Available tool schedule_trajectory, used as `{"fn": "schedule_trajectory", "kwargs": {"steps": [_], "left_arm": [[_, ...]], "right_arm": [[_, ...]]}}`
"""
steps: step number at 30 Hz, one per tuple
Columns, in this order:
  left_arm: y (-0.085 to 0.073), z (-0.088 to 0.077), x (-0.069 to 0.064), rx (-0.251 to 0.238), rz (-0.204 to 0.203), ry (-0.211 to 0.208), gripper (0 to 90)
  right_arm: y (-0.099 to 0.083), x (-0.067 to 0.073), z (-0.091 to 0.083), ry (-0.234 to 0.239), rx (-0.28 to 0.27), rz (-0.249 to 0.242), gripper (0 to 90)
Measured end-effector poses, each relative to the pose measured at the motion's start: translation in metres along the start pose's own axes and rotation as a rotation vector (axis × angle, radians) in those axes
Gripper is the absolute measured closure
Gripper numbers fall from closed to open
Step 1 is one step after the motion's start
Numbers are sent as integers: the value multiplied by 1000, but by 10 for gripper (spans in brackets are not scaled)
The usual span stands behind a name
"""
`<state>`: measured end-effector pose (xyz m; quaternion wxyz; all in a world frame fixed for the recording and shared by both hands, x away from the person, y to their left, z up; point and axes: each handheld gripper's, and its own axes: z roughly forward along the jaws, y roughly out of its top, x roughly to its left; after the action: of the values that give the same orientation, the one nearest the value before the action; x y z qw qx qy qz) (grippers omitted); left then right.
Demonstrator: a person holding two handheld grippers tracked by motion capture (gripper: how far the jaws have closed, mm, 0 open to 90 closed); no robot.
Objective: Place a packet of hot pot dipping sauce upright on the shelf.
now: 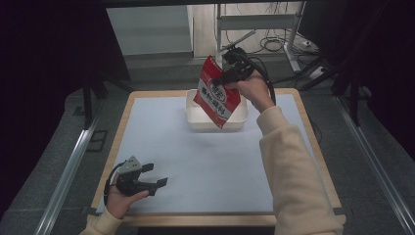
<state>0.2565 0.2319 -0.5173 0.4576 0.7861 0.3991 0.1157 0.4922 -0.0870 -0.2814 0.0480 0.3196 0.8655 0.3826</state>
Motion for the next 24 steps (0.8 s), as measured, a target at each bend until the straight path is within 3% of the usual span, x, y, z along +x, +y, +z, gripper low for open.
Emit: {"fn": "schedule_trajectory", "kwargs": {"steps": [24], "left_arm": [[1, -2, 2, -16, -5, 1, 172]], "right_arm": [[24, -21, 32, 9, 8, 43, 889]]}}
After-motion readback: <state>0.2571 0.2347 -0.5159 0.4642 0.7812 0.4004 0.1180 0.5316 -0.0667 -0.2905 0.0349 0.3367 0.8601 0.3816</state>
